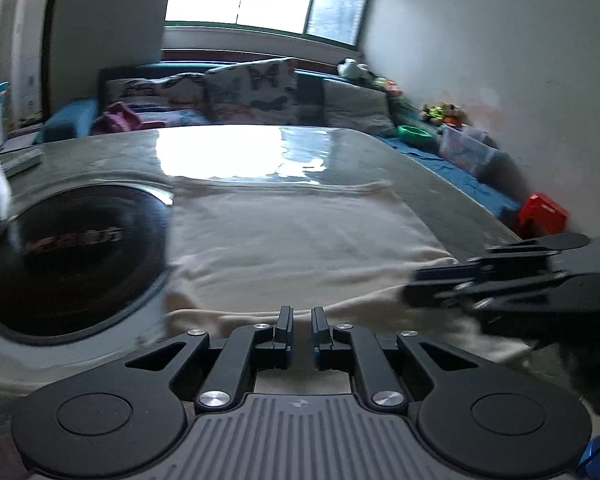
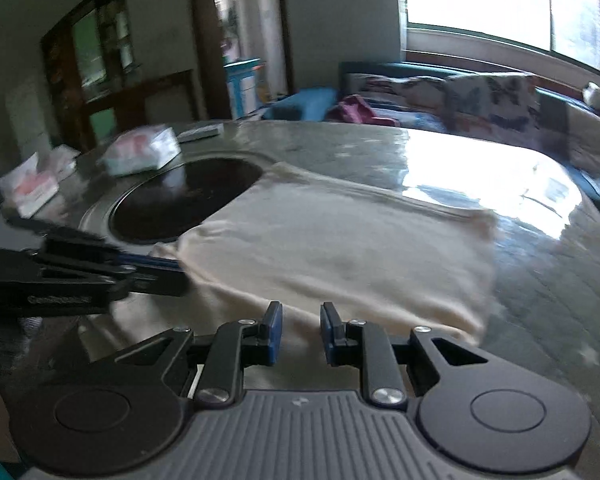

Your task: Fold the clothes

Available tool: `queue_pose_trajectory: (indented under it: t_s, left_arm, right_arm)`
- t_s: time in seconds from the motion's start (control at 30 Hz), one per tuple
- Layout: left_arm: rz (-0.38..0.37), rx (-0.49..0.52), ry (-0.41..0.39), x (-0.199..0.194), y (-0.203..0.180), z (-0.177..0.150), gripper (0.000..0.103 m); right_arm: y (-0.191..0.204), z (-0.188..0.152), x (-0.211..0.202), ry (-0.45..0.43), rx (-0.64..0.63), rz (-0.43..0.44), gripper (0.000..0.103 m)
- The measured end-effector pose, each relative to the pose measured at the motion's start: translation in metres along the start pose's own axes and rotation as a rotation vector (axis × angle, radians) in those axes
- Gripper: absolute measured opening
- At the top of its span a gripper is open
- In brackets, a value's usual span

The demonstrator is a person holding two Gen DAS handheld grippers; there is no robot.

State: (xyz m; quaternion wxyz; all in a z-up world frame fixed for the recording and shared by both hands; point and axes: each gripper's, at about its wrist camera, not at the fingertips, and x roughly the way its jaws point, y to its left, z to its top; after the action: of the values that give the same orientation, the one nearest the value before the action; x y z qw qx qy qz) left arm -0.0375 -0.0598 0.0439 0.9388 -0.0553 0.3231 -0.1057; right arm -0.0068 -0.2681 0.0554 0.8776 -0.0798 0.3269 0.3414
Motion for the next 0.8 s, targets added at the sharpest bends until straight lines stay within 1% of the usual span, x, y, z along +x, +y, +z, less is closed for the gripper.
queue_pose_trajectory:
  t_s: [0.07,0.13,0.23,0.33,0.43,0.5,0.6,0.7,0.8]
  left_arm:
    - [0.018,-0.009,0.019,0.008,0.002,-0.001,0.010]
    - [0.021,-0.019,0.022,0.010,0.005,-0.002,0.010]
    - [0.038,-0.013,0.015,0.007,0.008,-0.002,0.010]
    - [0.037,-0.030,0.010,0.005,0.009,-0.002,0.010]
    - [0.031,-0.016,0.006,0.006,0.005,-0.002,0.011]
    - [0.033,-0.011,0.012,0.007,0.005,-0.003,0.011]
    - [0.036,-0.004,0.014,0.004,0.007,-0.003,0.011]
    - [0.036,0.009,0.008,-0.005,0.006,-0.006,0.013]
    - [0.026,0.034,0.008,-0.013,0.002,-0.011,0.013]
  right_arm:
    - [0.007,0.000,0.009,0.010,-0.023,0.003,0.020]
    - [0.008,-0.001,0.013,0.016,-0.027,-0.016,0.020]
    - [0.001,-0.005,0.013,0.018,-0.014,-0.054,0.020]
    - [-0.007,-0.006,0.008,0.015,0.024,-0.082,0.020]
    - [-0.012,-0.008,0.003,0.012,0.049,-0.080,0.020]
    - [-0.010,-0.010,0.001,0.013,0.027,-0.090,0.021]
    - [-0.013,-0.013,-0.008,0.009,0.029,-0.099,0.021]
    - [-0.012,-0.017,-0.022,0.003,0.024,-0.109,0.024]
    - [-0.012,-0.027,-0.038,0.011,0.028,-0.115,0.024]
